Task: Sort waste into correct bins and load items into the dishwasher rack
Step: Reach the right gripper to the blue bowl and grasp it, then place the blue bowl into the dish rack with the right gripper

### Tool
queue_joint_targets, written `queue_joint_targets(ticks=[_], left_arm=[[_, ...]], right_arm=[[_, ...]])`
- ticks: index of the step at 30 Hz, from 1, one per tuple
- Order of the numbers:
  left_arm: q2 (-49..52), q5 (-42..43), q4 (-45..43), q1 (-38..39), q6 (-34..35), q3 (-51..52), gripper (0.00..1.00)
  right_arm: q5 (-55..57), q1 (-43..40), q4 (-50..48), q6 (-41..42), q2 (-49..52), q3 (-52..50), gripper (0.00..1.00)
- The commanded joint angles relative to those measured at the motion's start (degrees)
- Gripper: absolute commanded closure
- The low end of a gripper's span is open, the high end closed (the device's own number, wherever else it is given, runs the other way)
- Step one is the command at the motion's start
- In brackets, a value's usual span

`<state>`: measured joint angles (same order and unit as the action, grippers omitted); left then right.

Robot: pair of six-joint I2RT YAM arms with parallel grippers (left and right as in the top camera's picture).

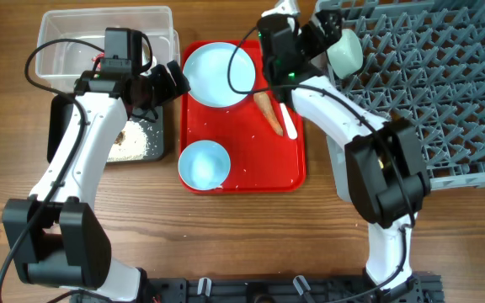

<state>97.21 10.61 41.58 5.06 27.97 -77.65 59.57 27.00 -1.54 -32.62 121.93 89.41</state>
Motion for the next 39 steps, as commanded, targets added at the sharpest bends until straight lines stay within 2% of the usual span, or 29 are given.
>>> queue_joint_targets(ticks=[1, 2, 4, 7, 9, 11, 13, 18, 19, 23, 25, 26, 30, 34, 37, 38, 39], left_arm=[[-0.9, 0.5, -0.2, -0.3, -0.1, -0.4, 0.00], [-0.9, 0.5, -0.2, -0.3, -0.1, -0.4, 0.00], [-0.9, 0.5, -0.2, -0.3, -0.1, -0.4, 0.00], [-0.9, 0.5, -0.2, -0.3, -0.1, -0.4, 0.00], [-0.9, 0.5, -0.2, -0.3, -0.1, -0.4, 0.00], [-0.9, 0.5, -0.2, -0.3, -0.1, -0.4, 0.00], [-0.9, 0.5, -0.2, -0.3, -0.1, -0.4, 0.00], [-0.9, 0.5, -0.2, -0.3, -0.1, -0.4, 0.00], [-0.9, 0.5, -0.2, -0.3, -0.1, -0.4, 0.00], [-0.9, 0.5, -0.2, -0.3, -0.1, -0.4, 0.00], [-0.9, 0.5, -0.2, -0.3, -0.1, -0.4, 0.00], [-0.9, 0.5, -0.2, -0.3, -0.1, -0.4, 0.00], [-0.9, 0.5, -0.2, -0.3, -0.1, -0.4, 0.00], [-0.9, 0.5, -0.2, -0.3, -0.1, -0.4, 0.00], [-0.9, 0.5, -0.2, -0.3, -0.1, -0.4, 0.00], [-0.9, 0.5, -0.2, -0.3, -0.1, -0.4, 0.00], [-0.9, 0.5, -0.2, -0.3, -0.1, -0.4, 0.00]], right_arm=[[-9.8, 1.7, 7.1, 16.3, -2.0, 0.5, 0.00], [-21.9, 1.8, 13.4, 23.0, -5.3, 0.5, 0.00], [-38.7, 1.8, 20.6, 30.9, -10.1, 0.5, 0.00], [-66.6, 1.8, 31.5, 35.1, -17.6, 0.5, 0.00], [-79.3, 1.9, 37.4, 44.7, -18.1, 0.1, 0.01], [-80.3, 2.4, 39.9, 56.3, -17.1, -3.6, 0.12], [-80.7, 3.7, 39.3, 65.2, -16.2, -9.6, 0.17], [-80.7, 10.2, 33.5, 73.9, -15.7, -20.4, 0.33], [-80.7, 11.7, 32.9, 75.6, -15.5, -21.4, 0.43], [-81.2, 12.4, 32.1, 77.6, -12.9, -21.4, 0.57], [-84.2, 12.1, 31.4, 77.5, -10.3, -21.0, 0.58], [-85.5, 11.4, 31.4, 76.9, -9.7, -20.9, 0.62], [-86.2, 10.6, 30.9, 76.5, -9.9, -20.7, 0.93], [-85.0, 9.2, 31.7, 73.0, -12.5, -19.3, 0.96], [-80.8, 5.6, 35.2, 69.5, -20.1, -19.2, 0.96], [-78.5, 3.3, 36.6, 67.8, -23.8, -19.2, 0.96], [-70.2, -0.3, 38.9, 67.1, -29.4, -19.2, 0.95]])
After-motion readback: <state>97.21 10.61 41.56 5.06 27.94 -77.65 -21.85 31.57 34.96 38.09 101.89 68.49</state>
